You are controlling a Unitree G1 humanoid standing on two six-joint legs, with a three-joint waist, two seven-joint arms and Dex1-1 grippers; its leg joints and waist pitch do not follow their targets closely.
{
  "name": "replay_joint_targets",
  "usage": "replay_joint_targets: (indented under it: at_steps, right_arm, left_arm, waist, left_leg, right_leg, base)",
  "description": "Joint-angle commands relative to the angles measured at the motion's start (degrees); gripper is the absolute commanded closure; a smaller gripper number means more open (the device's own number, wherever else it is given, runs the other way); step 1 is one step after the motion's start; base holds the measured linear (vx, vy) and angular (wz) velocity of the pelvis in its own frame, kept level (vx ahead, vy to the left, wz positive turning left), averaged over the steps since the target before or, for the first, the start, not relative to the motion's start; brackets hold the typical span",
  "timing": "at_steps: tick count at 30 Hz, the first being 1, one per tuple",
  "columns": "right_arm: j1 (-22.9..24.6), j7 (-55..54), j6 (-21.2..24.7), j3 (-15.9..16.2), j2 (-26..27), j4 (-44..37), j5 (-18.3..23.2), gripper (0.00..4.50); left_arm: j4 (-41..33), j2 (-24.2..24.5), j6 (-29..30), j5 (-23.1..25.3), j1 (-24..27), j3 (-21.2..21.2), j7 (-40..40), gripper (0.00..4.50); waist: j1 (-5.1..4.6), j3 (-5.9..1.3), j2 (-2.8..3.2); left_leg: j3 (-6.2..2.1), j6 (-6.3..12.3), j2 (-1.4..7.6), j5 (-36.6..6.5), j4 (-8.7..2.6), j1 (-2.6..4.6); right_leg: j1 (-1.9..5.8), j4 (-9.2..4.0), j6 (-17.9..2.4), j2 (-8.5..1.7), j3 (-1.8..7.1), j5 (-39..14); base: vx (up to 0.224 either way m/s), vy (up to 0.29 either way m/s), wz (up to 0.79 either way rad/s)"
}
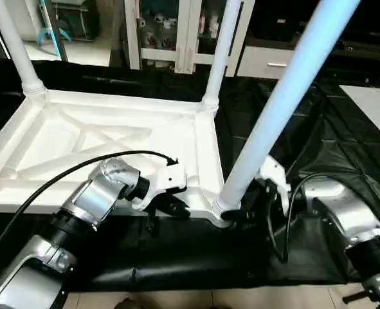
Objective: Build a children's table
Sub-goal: Insert table leg to table base
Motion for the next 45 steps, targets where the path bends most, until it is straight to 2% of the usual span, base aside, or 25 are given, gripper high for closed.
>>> replay_joint_targets:
  at_steps: [1,7,14,15,18,19,20,22,23,24,26,27,29,30,32,34,35,36,42,43,45]
  right_arm:
    - [-0.9,1.1,-1.1,0.2,-0.3,0.2,-0.7,1.17]
    - [-2.0,2.4,-3.0,0.9,0.3,2.9,-2.1,1.71]
    - [-2.2,1.7,-4.4,-0.4,1.6,4.3,-2.2,1.76]
    - [-1.8,-0.1,-4.0,-1.6,2.5,4.8,-1.6,1.76]
    - [-1.6,-7.3,-1.8,-4.8,4.9,7.6,-1.0,1.76]
    - [-1.6,-12.7,-1.0,-6.2,6.5,9.8,-1.6,1.76]
    - [-1.7,-15.0,-0.7,-6.8,7.1,10.7,-1.9,1.77]
    - [-1.7,-19.7,0.5,-7.6,8.6,12.2,-2.4,1.77]
    - [-2.1,-25.6,1.4,-9.0,10.6,14.0,-2.8,1.77]
    - [-2.5,-30.7,2.0,-10.2,12.4,15.5,-2.9,1.77]
    - [-3.1,-36.9,2.4,-11.8,14.7,17.5,-3.4,1.78]
    - [-3.4,-39.8,2.0,-11.9,15.8,18.4,-4.1,1.78]
    - [-4.1,-47.1,1.1,-12.1,19.2,20.6,-6.2,1.78]
    - [-5.1,-53.5,0.3,-11.8,22.8,22.7,-7.8,1.78]
    - [-5.8,-56.3,-0.4,-11.3,24.9,24.0,-8.5,1.78]
    - [-7.1,-57.6,-1.7,-10.8,28.1,25.8,-8.4,1.78]
    - [-7.3,-57.8,-1.8,-10.8,28.4,26.0,-8.4,1.78]
    - [-7.5,-57.8,-2.1,-10.9,28.6,26.1,-8.4,1.78]
    - [-6.7,-51.3,-6.4,-13.2,28.3,21.5,-5.4,1.78]
    - [-5.4,-48.6,-6.4,-14.7,27.0,17.9,-3.0,1.22]
    - [-3.8,-46.5,-5.9,-14.7,25.0,14.4,-2.2,1.08]
  left_arm:
    - [-0.6,-0.8,0.2,0.1,-0.4,-2.0,-2.0,4.50]
    - [-0.1,-0.8,-0.4,0.7,-1.1,-2.5,-1.7,4.50]
    - [0.2,-1.1,-0.7,1.1,-1.4,-2.5,-0.7,4.50]
    - [0.4,-1.5,-0.4,1.1,-1.4,-2.1,0.3,4.50]
    - [1.0,-3.1,1.1,0.7,-1.7,-0.7,3.1,4.50]
    - [1.8,-4.5,2.5,0.5,-2.2,0.3,5.2,4.50]
    - [2.1,-5.0,2.9,0.5,-2.4,0.6,6.0,4.50]
    - [3.0,-6.7,3.8,0.7,-3.0,1.5,8.7,4.50]
    - [3.9,-8.4,4.7,0.9,-3.6,2.2,11.3,4.50]
    - [4.8,-10.0,5.7,1.2,-4.3,2.9,14.0,4.50]
    - [6.2,-12.1,7.2,1.6,-5.3,3.8,17.5,4.50]
    - [7.1,-13.2,8.0,1.9,-5.8,4.2,19.6,4.50]
    - [9.8,-16.6,10.0,2.8,-7.4,5.5,25.9,4.50]
    - [12.3,-19.1,10.0,3.8,-8.9,6.1,30.6,4.50]
    - [13.8,-20.7,9.3,4.2,-9.7,6.6,33.4,4.50]
    - [15.4,-22.3,7.7,4.8,-10.8,6.8,35.5,4.50]
    - [15.6,-22.4,7.5,5.0,-10.9,6.8,35.5,4.50]
    - [15.7,-22.4,7.0,5.1,-11.0,6.7,35.4,4.50]
    - [16.4,-20.9,4.5,6.1,-10.8,5.5,33.4,4.50]
    - [16.6,-20.1,3.8,6.2,-10.4,5.2,32.6,4.50]
    - [16.2,-19.2,3.2,6.0,-9.7,4.8,30.9,4.50]
  waist:
    - [-0.10,-4.20,0.29]
    - [-0.17,-4.21,0.25]
    - [-0.25,-4.08,0.24]
    - [-0.28,-4.09,0.26]
    - [-0.49,-4.04,0.35]
    - [-0.49,-4.03,0.59]
    - [-0.80,-3.95,0.36]
    - [-1.29,-3.97,0.44]
    - [-1.52,-4.00,0.48]
    - [-1.96,-3.99,0.78]
    - [-2.60,-3.99,0.57]
    - [-2.95,-3.94,0.70]
    - [-3.20,-3.97,0.74]
    - [-3.27,-4.00,0.92]
    - [-3.53,-3.99,0.82]
    - [-3.41,-4.11,0.72]
    - [-3.48,-4.07,0.44]
    - [-3.43,-4.03,0.61]
    - [-3.15,-4.17,0.79]
    - [-2.93,-4.17,0.97]
    - [-2.60,-4.36,0.98]
  left_leg:
    - [0.01,1.46,1.29,-13.1,-4.00,0.74]
    - [-0.14,1.23,1.26,-13.6,-3.94,0.69]
    - [-0.30,0.86,1.19,-15.3,-3.96,0.62]
    - [-0.30,0.85,1.19,-15.5,-3.95,0.65]
    - [-0.42,0.20,1.10,-16.4,-4.04,0.60]
    - [-0.48,0.00,1.09,-16.9,-4.06,0.69]
    - [-0.51,-0.51,0.95,-17.4,-4.09,0.43]
    - [-0.82,-1.25,0.89,-19.1,-4.12,0.51]
    - [-0.84,-1.29,0.87,-19.4,-4.06,0.52]
    - [-0.87,-1.37,0.82,-19.8,-4.05,0.52]
    - [-1.08,-1.89,0.63,-20.6,-4.02,0.38]
    - [-1.11,-2.04,0.59,-21.1,-4.01,0.28]
    - [-1.13,-1.83,0.55,-21.9,-3.84,0.57]
    - [-1.20,-1.87,0.50,-22.2,-3.78,0.71]
    - [-1.18,-1.81,0.29,-22.2,-3.84,0.54]
    - [-1.12,-1.03,0.32,-23.0,-3.74,0.84]
    - [-1.06,-0.73,0.29,-22.9,-3.79,0.71]
    - [-1.17,-0.45,0.31,-22.5,-3.99,0.39]
    - [-0.90,0.51,0.48,-22.1,-4.08,0.43]
    - [-0.81,0.76,0.50,-21.7,-4.11,0.52]
    - [-0.73,1.35,0.68,-19.9,-4.18,0.38]
  right_leg:
    - [3.07,-2.82,-12.3,-2.51,1.88,-15.5]
    - [3.03,-2.85,-12.0,-2.52,1.85,-16.5]
    - [2.92,-3.11,-11.1,-2.54,1.84,-19.7]
    - [2.85,-3.13,-11.0,-2.53,1.85,-19.9]
    - [2.80,-3.24,-10.7,-2.48,1.74,-21.3]
    - [2.72,-3.31,-10.6,-2.49,1.71,-21.8]
    - [2.76,-3.38,-10.2,-2.39,1.64,-22.7]
    - [2.78,-3.85,-8.8,-2.57,1.36,-26.1]
    - [2.75,-3.85,-8.7,-2.58,1.37,-26.4]
    - [2.55,-3.95,-8.7,-2.51,1.39,-26.4]
    - [2.60,-4.12,-8.1,-2.48,1.06,-28.2]
    - [2.51,-4.33,-7.5,-2.49,0.99,-29.3]
    - [2.19,-4.77,-7.0,-2.52,0.92,-30.4]
    - [2.12,-4.84,-7.1,-2.53,0.86,-30.5]
    - [2.14,-4.90,-6.7,-2.36,0.77,-30.5]
    - [1.86,-5.04,-6.5,-2.35,0.72,-30.2]
    - [1.91,-5.05,-6.5,-2.29,0.74,-29.9]
    - [2.19,-4.92,-6.4,-2.31,0.72,-29.7]
    - [2.11,-4.88,-6.7,-2.32,1.02,-27.3]
    - [2.13,-4.85,-7.0,-2.26,1.14,-26.1]
    - [2.51,-4.42,-8.1,-2.19,1.30,-22.2]
  base:
    - [0.000,0.000,0.00]
    - [0.000,0.000,0.00]
    - [0.000,0.000,0.00]
    - [0.000,0.000,0.00]
    - [0.000,0.000,0.00]
    - [0.000,0.000,0.00]
    - [0.000,0.000,0.00]
    - [0.000,0.000,0.00]
    - [0.000,0.000,0.00]
    - [0.000,0.000,0.00]
    - [0.000,0.000,0.00]
    - [0.000,0.000,0.00]
    - [0.000,0.000,0.00]
    - [0.000,0.000,0.00]
    - [0.000,0.000,0.00]
    - [0.000,0.000,0.00]
    - [0.000,0.000,0.00]
    - [0.000,0.000,0.00]
    - [0.000,0.000,0.00]
    - [0.000,0.000,0.00]
    - [0.000,0.000,0.00]
